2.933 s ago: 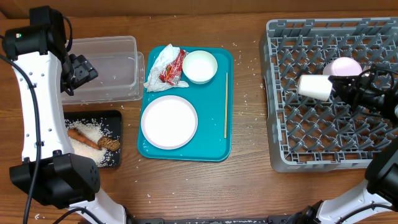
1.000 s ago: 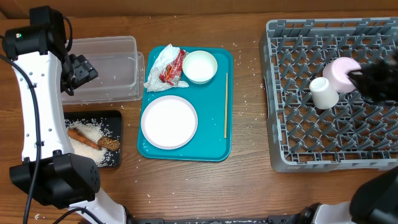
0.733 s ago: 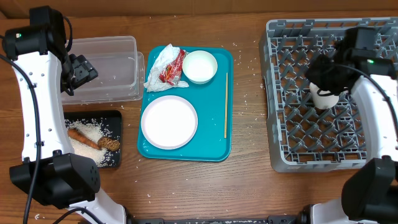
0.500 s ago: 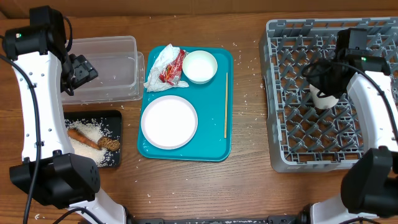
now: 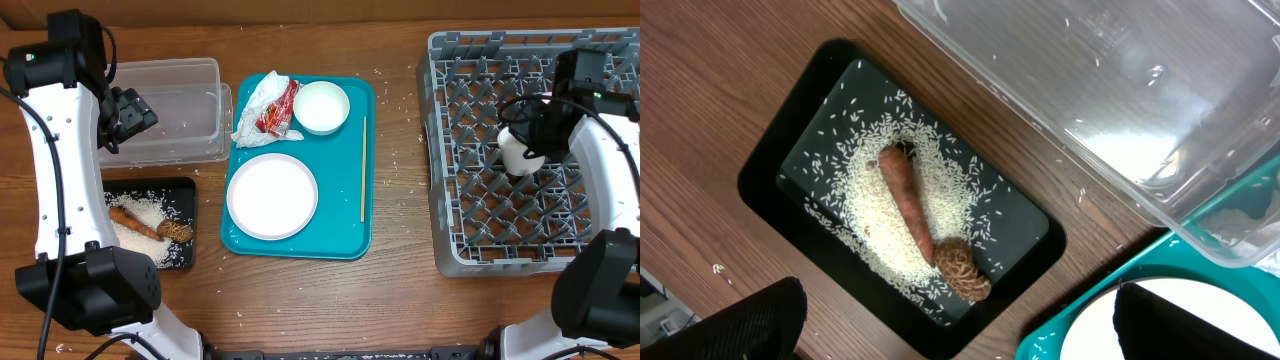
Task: Sort waste into correct bins and load items into the dishwasher
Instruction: 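Press the right gripper down on the white cup to seat it in the rack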
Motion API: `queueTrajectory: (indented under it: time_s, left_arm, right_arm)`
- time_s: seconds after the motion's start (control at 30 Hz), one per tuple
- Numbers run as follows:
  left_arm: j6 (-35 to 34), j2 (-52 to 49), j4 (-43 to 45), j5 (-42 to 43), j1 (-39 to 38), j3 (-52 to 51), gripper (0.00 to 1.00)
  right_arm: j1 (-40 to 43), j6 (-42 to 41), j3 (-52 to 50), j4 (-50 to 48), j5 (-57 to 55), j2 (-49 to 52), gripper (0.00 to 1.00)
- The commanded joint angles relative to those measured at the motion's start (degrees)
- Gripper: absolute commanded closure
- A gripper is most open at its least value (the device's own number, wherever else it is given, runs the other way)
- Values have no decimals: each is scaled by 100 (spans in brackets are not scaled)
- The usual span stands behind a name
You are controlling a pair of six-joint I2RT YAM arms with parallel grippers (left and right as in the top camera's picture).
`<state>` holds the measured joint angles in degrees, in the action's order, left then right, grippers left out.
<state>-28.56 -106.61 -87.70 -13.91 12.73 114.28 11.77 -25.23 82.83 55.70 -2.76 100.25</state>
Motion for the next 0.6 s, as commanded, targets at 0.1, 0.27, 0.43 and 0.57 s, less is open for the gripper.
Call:
queueTrajectory:
  time_s: [0.1,0.27,0.43,0.57]
  left_arm:
    - [24,96,-2,4,-37,94,0]
    - [24,96,-2,4,-37,94,0]
    - [24,96,-2,4,-37,94,0]
    - [24,96,-2,4,-37,94,0]
  right_arm:
    - [411,-85,101,133,-317,7,92]
    - [466,-94,516,476,138,-39,96]
    - [151,494,833,422,1014,-155,95]
    - [-232,533,813,407,466,-46,90]
